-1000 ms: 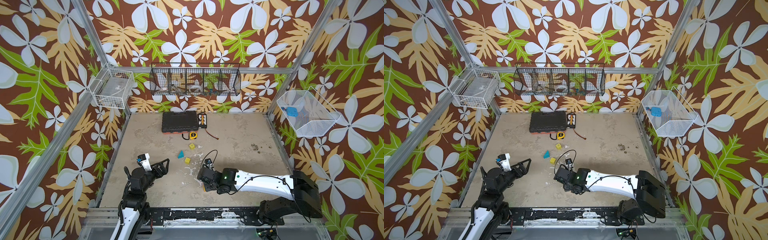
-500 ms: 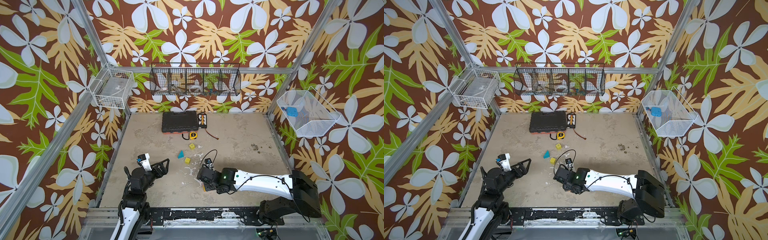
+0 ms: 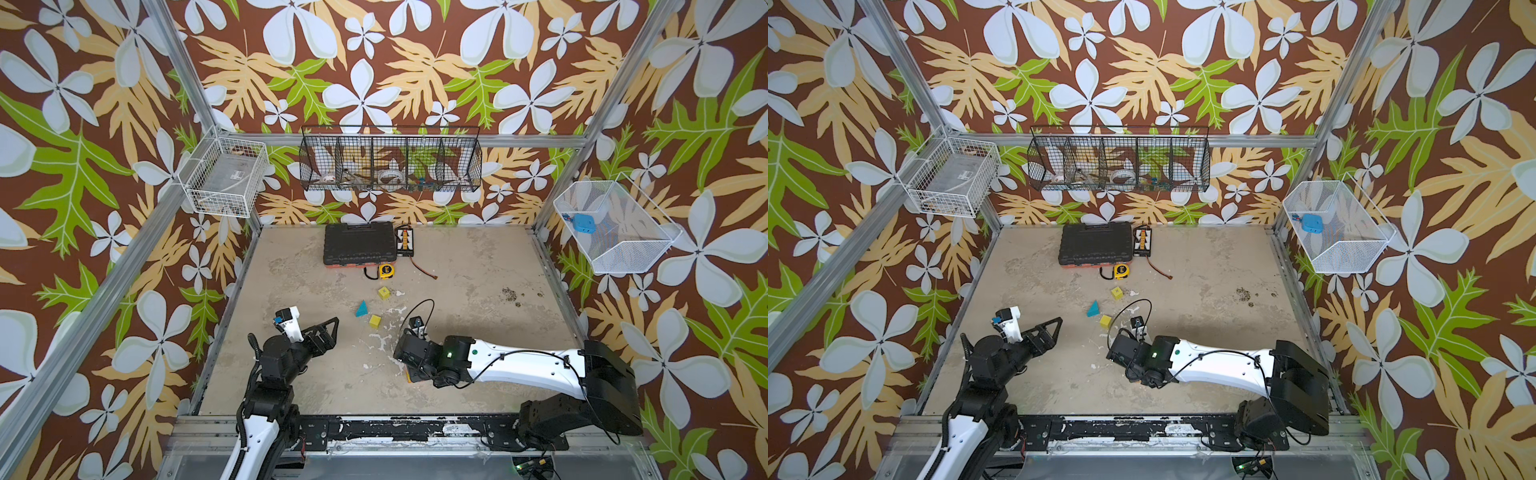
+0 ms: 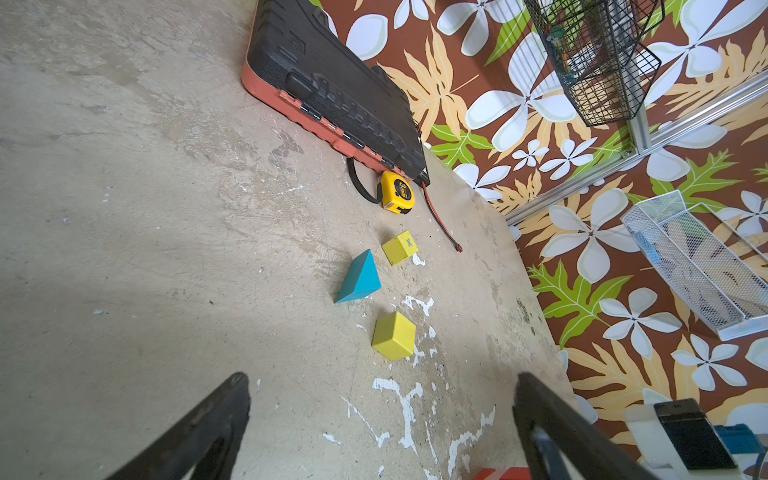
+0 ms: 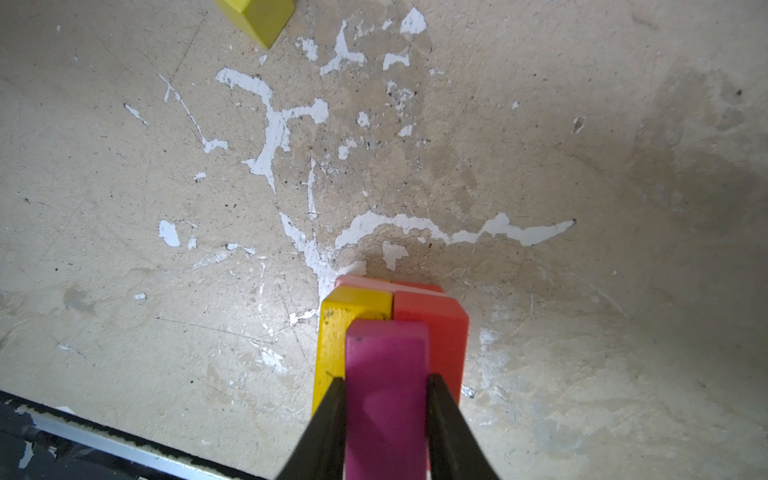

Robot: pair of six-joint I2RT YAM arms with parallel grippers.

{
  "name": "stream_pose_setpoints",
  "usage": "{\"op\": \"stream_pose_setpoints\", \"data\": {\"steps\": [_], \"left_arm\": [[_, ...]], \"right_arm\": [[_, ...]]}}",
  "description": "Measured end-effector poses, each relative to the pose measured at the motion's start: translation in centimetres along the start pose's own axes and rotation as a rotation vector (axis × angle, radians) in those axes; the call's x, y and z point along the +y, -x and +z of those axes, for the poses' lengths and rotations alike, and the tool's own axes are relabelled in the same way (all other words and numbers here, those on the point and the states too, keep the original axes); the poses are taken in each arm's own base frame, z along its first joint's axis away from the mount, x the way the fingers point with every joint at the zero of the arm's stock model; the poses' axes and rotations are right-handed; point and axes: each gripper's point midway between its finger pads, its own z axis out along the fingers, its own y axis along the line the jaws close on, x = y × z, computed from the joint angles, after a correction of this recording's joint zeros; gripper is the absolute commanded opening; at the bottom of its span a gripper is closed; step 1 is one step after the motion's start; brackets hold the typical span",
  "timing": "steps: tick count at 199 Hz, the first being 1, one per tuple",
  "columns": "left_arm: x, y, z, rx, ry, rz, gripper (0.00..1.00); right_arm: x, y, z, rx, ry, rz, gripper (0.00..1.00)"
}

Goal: Build the wood block tower
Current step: 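Lower the magenta block onto the top of the stack with the right gripper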

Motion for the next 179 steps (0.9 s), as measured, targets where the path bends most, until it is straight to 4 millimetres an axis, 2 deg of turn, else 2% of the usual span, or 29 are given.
{"op": "stream_pose_setpoints", "data": {"steps": [94, 135, 179], "left_arm": [[-0.07, 0.05, -0.03, -0.002, -0.003, 0.001, 1.0], [-0.07, 0.06, -0.04, -0.003, -0.003, 0.001, 1.0], [-0.08, 0.06, -0.04, -0.003, -0.003, 0.001, 1.0]], "right_arm": [[-0.1, 0.16, -0.06, -0.01, -0.003, 0.017, 0.32], [-0.17, 0.2, -0.13, -0.014, -0.003, 0.024, 0.42], [-0.16, 0.22, -0.17, -0.015, -0.002, 0.026, 0.42]]}}
